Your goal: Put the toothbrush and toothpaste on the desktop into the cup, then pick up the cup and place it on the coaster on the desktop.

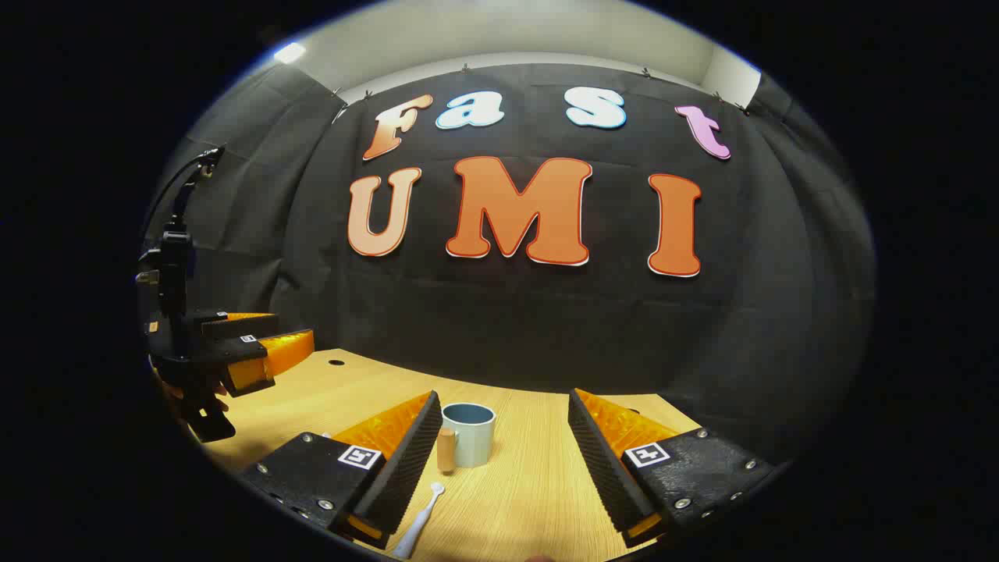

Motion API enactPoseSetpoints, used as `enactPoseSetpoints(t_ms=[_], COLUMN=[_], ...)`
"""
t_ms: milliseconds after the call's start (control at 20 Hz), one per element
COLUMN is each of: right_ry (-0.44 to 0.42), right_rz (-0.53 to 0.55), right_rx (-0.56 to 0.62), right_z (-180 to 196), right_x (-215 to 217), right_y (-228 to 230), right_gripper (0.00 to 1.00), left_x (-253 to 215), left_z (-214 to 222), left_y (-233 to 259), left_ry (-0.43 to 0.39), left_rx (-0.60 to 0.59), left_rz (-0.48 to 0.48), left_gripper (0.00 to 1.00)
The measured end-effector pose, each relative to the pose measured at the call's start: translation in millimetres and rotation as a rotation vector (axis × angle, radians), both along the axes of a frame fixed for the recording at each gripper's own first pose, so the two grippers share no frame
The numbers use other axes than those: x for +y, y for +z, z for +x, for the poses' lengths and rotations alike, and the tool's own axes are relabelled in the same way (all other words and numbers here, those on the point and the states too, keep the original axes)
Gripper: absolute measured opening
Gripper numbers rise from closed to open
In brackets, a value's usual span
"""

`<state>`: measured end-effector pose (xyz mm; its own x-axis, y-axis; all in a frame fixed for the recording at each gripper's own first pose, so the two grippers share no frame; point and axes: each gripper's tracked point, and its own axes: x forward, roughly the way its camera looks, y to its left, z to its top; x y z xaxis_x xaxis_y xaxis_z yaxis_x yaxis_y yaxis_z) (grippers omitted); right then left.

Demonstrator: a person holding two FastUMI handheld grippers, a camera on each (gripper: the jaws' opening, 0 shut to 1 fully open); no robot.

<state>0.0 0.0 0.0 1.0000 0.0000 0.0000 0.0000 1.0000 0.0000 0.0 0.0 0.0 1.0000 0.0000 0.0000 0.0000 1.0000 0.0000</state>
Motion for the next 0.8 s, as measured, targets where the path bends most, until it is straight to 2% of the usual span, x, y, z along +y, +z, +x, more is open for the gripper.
enactPoseSetpoints(t_ms=[500,800], right_ry=[0.020,0.052], right_rz=[0.004,0.014], right_rx=[-0.007,0.020], right_z=[5,13], right_x=[4,12], right_y=[18,17], right_gripper=[0.98,0.97], left_x=[5,6], left_z=[6,13], left_y=[26,28], left_ry=[-0.019,-0.013], left_rx=[-0.016,-0.021], left_rz=[-0.008,0.038], left_gripper=[0.97,0.97])
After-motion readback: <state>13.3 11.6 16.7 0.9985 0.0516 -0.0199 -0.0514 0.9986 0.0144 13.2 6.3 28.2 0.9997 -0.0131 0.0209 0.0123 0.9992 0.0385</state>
